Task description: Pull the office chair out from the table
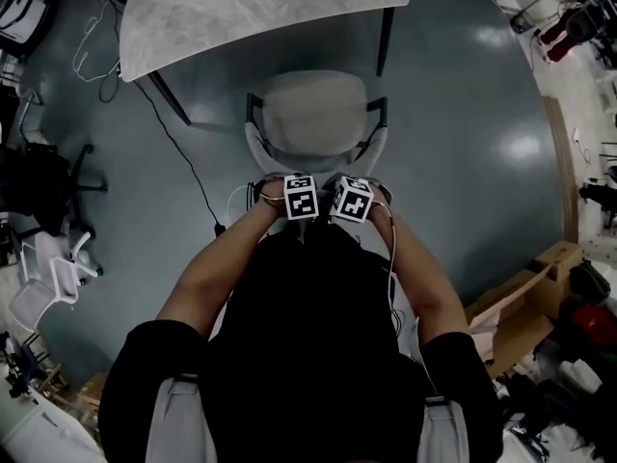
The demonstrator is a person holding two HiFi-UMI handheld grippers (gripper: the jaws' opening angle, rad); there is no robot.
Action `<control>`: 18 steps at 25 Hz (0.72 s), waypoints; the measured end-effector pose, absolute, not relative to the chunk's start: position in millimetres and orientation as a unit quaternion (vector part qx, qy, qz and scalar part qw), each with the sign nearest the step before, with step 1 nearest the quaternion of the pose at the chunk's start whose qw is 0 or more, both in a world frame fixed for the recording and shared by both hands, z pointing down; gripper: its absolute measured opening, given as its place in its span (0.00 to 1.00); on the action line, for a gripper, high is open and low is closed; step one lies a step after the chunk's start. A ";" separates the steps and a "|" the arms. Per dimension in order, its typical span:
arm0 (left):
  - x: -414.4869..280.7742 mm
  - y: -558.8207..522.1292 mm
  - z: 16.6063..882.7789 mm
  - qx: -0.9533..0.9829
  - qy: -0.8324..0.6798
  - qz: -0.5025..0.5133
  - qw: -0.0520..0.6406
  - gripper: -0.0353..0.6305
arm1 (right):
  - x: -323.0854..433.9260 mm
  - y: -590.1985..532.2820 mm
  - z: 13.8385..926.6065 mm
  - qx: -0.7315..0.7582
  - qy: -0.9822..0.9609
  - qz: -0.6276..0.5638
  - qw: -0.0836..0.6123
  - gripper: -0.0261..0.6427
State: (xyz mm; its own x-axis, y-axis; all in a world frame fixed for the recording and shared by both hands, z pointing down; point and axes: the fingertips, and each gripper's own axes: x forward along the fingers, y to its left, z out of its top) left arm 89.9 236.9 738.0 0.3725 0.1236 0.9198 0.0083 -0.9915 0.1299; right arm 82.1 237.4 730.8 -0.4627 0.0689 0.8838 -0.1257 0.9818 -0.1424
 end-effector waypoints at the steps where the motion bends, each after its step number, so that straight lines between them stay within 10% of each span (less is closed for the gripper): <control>1: 89.3 240.0 737.7 0.826 0.041 0.559 0.050 0.19 | 81.6 240.2 731.4 0.023 -0.851 0.094 0.516 0.19; 18: 98.1 277.2 737.8 0.830 0.035 0.553 0.055 0.19 | 91.1 277.9 732.7 0.055 -0.841 0.083 0.532 0.19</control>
State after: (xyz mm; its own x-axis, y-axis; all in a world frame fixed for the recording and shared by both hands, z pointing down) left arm 98.1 277.2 737.8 0.3850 0.1181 0.9153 -0.0031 -0.9916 0.1292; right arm 91.1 277.9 732.7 -0.4287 -0.0053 0.9034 -0.1808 0.9803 -0.0800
